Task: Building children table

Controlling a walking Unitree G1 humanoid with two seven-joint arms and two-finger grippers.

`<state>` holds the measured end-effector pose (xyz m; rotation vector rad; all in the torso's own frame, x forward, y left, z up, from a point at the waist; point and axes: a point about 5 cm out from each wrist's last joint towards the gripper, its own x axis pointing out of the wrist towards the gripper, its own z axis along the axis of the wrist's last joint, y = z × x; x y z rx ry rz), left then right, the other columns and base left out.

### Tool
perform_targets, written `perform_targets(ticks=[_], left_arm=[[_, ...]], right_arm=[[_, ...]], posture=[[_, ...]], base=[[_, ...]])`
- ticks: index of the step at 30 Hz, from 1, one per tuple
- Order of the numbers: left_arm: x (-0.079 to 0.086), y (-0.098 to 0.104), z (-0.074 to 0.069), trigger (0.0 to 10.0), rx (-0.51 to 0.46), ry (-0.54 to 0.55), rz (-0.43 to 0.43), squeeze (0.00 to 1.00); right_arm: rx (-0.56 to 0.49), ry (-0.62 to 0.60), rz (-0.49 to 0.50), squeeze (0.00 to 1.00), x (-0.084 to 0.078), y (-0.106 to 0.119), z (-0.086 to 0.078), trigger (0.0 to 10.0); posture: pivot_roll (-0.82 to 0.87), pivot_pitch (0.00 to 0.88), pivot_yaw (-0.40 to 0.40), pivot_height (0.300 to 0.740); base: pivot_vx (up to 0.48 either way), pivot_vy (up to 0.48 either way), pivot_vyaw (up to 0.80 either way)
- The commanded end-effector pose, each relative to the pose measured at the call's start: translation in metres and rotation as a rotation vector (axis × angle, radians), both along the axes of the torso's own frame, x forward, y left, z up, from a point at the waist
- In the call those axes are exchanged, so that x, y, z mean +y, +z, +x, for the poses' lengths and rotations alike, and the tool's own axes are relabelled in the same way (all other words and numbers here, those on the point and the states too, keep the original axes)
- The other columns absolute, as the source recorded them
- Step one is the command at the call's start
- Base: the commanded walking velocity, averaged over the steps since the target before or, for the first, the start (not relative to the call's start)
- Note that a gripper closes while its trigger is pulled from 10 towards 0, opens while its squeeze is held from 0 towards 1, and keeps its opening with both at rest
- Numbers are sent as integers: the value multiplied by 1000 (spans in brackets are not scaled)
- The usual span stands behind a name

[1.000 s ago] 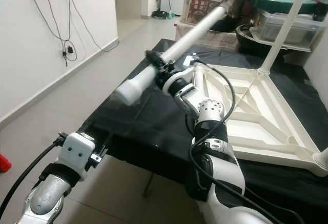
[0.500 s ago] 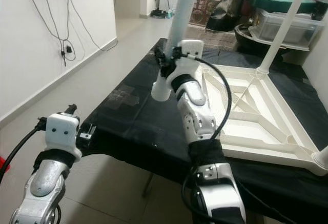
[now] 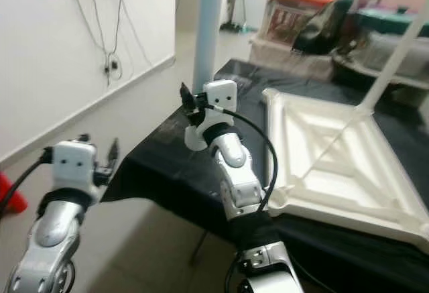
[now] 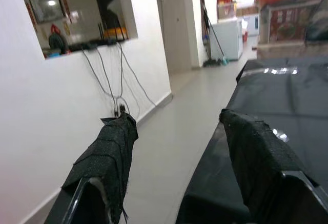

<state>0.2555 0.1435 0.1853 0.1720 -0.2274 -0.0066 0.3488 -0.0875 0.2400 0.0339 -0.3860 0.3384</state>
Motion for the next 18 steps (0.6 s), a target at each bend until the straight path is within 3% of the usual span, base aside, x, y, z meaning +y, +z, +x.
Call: perform_targets(ticks=[1, 11, 12, 18], left_arm=[[-4, -3, 1, 10000, 20, -8, -10, 0], [5, -3, 5, 10000, 31, 47, -22, 0], [6, -3, 5, 10000, 26, 50, -35, 0], [0, -6, 2, 10000, 32, 28, -42, 0]], right_arm=[[21, -41, 23, 0, -12, -2, 1, 10000], [40, -22, 38, 0, -12, -4, 3, 10000], [76, 85, 46, 0, -5, -8, 2, 10000], [135, 300, 48, 0, -2, -16, 3, 10000]], posture=[[100, 0, -78, 740], [97, 0, -81, 740], [97, 0, -81, 740], [97, 0, -79, 740]], base=[[304, -368, 0], [234, -366, 0], [0, 0, 0], [0, 0, 0]])
